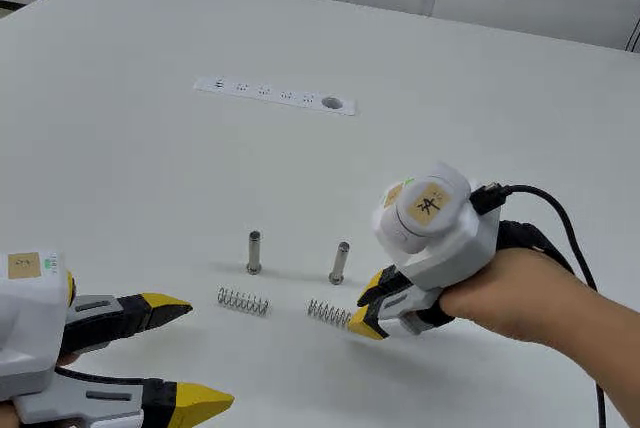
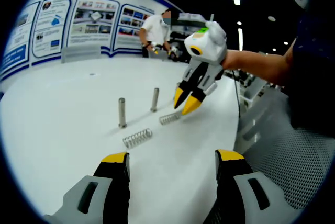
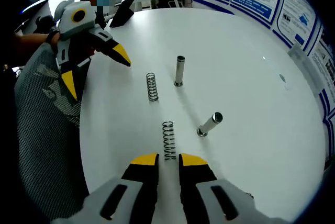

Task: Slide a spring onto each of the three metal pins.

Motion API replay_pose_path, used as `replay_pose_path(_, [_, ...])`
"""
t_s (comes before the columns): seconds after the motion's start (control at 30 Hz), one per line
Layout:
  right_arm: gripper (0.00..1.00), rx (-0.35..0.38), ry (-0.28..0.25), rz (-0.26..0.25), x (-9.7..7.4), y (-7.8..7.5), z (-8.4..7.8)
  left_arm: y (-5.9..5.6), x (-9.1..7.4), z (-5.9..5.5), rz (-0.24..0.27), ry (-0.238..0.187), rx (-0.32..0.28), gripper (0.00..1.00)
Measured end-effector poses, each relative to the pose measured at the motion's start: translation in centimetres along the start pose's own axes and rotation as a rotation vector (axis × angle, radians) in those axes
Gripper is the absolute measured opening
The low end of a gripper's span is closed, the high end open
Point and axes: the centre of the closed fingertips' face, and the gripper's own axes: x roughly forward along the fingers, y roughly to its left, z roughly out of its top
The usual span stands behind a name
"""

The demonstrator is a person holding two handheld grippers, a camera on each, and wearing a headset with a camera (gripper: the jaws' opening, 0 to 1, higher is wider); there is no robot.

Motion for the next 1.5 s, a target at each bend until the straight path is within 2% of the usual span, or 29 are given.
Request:
replay_pose_path(0.5, [0.16,-0.072,0.072,0.045,1.4,0.0,-0.7,-0.1,0.1,-0.1,-0.005,0.005,-0.002,0.68])
replay_pose_path(0.9, [0.12,-0.083,0.099,0.078,1.5,-0.3,-0.6,-0.1,0.1,-0.1,-0.004,0.009,0.006,0.67])
replay_pose_path(1.23, [0.12,-0.118,0.122,0.084,1.0,0.5,-1.0,0.0,-0.1,0.1,0.007,0.023,0.051,0.66])
replay_pose_path(1.37, [0.12,-0.134,0.120,0.084,0.2,1.0,-0.8,-0.3,-0.2,0.8,-0.002,0.021,0.070,0.65])
replay_pose_path(1.5, [0.12,-0.160,0.118,0.095,-0.4,1.8,-0.5,-0.7,-0.1,2.0,-0.026,0.010,0.105,0.61])
